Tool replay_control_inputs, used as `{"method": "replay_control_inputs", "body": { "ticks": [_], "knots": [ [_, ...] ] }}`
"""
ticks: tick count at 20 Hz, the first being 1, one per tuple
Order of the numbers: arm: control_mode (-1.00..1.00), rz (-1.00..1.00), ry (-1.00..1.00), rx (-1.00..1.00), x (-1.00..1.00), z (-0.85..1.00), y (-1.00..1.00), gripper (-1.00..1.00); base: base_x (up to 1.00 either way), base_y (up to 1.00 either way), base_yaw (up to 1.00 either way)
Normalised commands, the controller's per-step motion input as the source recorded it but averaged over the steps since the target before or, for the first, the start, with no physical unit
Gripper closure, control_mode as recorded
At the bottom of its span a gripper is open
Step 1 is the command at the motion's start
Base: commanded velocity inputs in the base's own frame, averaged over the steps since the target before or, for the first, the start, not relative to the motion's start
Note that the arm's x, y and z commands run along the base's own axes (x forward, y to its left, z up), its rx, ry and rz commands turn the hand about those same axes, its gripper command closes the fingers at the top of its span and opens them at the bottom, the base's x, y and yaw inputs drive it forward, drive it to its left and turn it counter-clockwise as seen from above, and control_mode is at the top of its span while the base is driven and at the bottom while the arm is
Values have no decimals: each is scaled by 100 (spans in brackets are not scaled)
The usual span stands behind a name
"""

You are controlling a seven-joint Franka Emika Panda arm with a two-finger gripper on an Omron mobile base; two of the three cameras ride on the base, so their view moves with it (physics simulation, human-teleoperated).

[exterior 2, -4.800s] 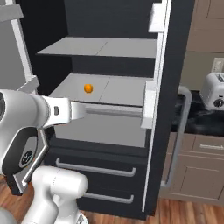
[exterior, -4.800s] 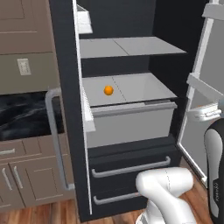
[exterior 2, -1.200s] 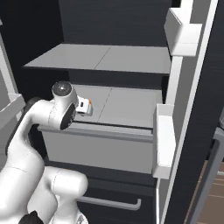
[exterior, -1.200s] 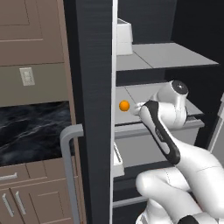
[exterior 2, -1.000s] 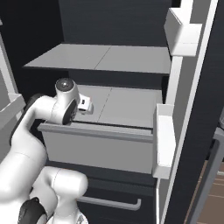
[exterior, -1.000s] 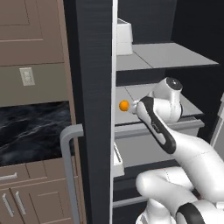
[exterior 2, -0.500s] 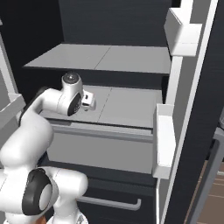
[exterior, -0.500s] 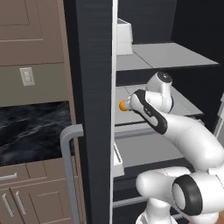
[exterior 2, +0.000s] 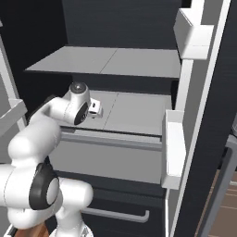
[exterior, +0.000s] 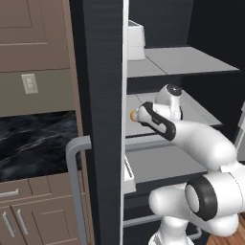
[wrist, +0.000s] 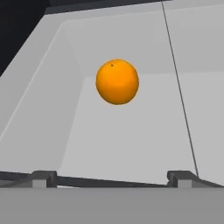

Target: Retrieve the peach and orange from the fridge and place them into the bowl on the dining table.

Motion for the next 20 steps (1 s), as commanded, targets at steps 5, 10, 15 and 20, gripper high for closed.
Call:
{"method": "replay_control_inputs", "body": {
  "ticks": [5, 10, 15, 20],
  "knots": [
    [-100, 0, 0, 0, 34, -14, 6, -100, 0, 0, 0],
    [-100, 0, 0, 0, 33, -11, 4, -100, 0, 0, 0],
    [-100, 0, 0, 0, 32, -9, 2, -100, 0, 0, 0],
    [-100, 0, 0, 0, 28, -11, 2, -100, 0, 0, 0]
  ]
}}
